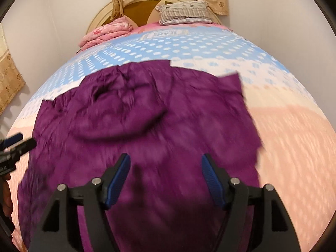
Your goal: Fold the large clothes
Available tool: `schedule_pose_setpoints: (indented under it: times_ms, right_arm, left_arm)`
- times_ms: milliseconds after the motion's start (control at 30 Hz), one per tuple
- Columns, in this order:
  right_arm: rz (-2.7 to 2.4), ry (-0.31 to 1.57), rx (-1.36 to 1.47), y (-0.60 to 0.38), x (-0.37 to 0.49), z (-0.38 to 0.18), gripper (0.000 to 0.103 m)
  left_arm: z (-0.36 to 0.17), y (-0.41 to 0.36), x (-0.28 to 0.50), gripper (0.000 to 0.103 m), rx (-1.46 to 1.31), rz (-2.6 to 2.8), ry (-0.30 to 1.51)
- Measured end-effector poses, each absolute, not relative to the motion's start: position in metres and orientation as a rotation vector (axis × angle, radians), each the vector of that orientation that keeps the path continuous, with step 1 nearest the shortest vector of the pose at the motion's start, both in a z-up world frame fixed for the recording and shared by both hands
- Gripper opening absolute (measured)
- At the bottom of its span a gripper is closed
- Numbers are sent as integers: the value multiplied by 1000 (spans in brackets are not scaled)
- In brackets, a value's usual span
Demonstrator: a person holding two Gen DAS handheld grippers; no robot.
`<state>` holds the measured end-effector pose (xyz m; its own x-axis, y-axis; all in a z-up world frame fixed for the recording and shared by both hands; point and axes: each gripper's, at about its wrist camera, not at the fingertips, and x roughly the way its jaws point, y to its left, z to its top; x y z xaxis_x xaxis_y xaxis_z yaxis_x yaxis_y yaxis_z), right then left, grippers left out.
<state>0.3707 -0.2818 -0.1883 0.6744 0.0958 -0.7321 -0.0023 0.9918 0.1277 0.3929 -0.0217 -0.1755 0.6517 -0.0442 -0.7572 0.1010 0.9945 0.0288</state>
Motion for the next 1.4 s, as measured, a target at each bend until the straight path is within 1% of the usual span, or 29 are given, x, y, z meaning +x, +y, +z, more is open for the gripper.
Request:
schedule_pose_setpoints:
  times_ms: [167, 367, 700, 1100, 1333, 1400]
  right_arm:
    - [3, 852, 96, -297, 316, -201, 73]
    - [-20, 847, 102, -306, 269, -212, 73]
    - [-25, 848, 123, -314, 208, -217, 73]
    - [-9, 852, 114, -309, 161, -229, 73]
    - [2, 872, 104, -303, 144, -234, 73]
    - [3, 877, 93, -301, 141, -235, 71]
  left_arm:
    - [-197, -7, 335, 92, 74, -30, 865]
    - [-216, 6, 289, 92, 60, 0, 887]
    - [-223, 18, 208, 92, -3, 7, 835]
    - [-235, 17, 176, 92, -3, 50, 801]
    - [-238, 26, 172, 93, -67, 42, 844]
    - [-238, 28, 172, 93, -79, 35, 855]
